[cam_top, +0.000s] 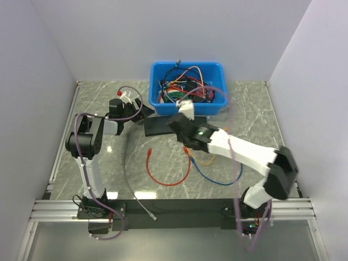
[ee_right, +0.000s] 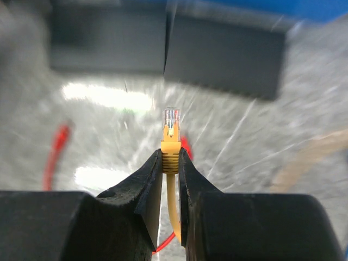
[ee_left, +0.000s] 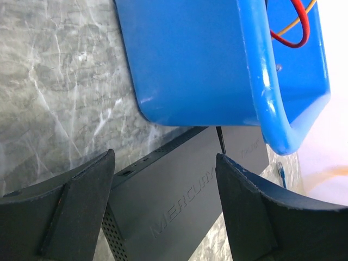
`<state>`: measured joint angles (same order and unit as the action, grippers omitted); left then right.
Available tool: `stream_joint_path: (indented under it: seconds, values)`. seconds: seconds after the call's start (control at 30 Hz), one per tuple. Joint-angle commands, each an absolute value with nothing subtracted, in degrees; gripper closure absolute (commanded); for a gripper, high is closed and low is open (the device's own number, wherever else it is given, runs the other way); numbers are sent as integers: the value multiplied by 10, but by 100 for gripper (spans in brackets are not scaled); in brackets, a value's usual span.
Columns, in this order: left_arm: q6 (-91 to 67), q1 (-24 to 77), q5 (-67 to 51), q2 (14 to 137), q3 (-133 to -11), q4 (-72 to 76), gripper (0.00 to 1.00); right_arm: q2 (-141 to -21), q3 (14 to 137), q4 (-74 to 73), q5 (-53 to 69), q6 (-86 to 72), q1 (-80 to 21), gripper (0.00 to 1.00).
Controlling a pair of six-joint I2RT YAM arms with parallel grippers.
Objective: Insert the plug into the switch port
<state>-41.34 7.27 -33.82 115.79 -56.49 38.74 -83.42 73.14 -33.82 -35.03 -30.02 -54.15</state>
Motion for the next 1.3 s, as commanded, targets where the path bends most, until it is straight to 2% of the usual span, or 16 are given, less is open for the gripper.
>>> stream_joint_path:
  seconds: [0.0,0.2,0.33,0.57,0.83,1.03,1.27]
  values:
    - [-391,81,-374,1150,-574,392,21,-881,712,-292,-285,-310,-541,100]
    - [-399,83,-383,1107,-492,416,22,-959,695,-211,-195,-313,-542,100]
    - [-438,83,-374,1060,-402,481,22,-968,654,-159,-131,-303,-542,100]
    - [-462,88,-339,974,-285,489,23,-969,578,-89,-77,-301,-544,100]
    - [-395,89,-291,880,-308,363,22,-968,533,-36,-66,-293,-562,100]
    - [-381,89,-313,905,-309,408,22,-975,509,27,-60,-286,-568,100]
    - [-436,99,-316,1002,-294,546,23,-998,523,41,-74,-275,-568,100]
